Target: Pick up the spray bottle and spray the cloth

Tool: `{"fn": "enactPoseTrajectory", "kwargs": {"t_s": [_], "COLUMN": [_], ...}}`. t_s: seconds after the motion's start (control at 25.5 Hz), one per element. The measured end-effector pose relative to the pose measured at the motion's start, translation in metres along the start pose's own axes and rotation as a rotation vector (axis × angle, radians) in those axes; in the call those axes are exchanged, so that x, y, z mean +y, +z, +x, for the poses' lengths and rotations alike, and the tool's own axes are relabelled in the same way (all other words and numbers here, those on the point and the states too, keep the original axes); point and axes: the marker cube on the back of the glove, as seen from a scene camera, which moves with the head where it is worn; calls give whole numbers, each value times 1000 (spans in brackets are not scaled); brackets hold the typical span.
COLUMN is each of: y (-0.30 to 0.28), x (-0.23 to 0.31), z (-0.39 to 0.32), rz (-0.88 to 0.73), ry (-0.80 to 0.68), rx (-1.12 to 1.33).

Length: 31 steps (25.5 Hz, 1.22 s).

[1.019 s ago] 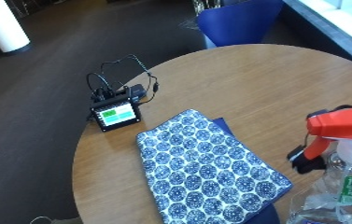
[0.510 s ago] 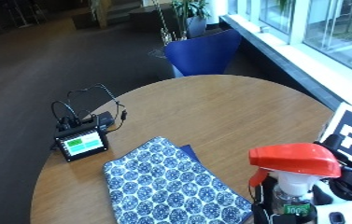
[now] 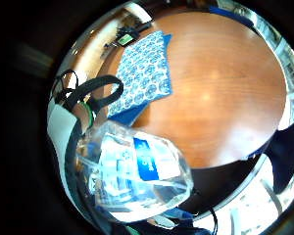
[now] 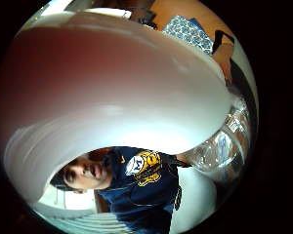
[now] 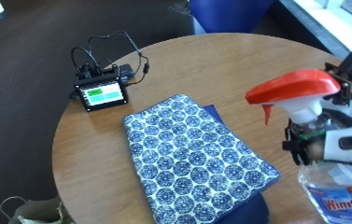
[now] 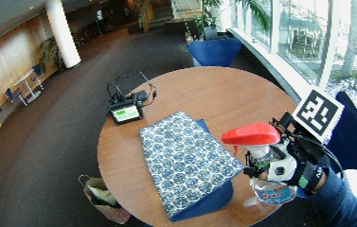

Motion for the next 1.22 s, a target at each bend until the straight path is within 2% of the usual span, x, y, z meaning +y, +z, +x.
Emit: {"fn": "enactPoseTrajectory", "kwargs": {"t_s": [0.27, 0.59, 0.98, 1.22], "y": [-45, -86, -60, -41], "x": [-56, -136, -161, -151], "z": [20, 73, 130, 144], "rz": [8, -163, -431, -465], "ry": [275, 626, 920, 929], "rx": [180, 486, 692, 655]}}
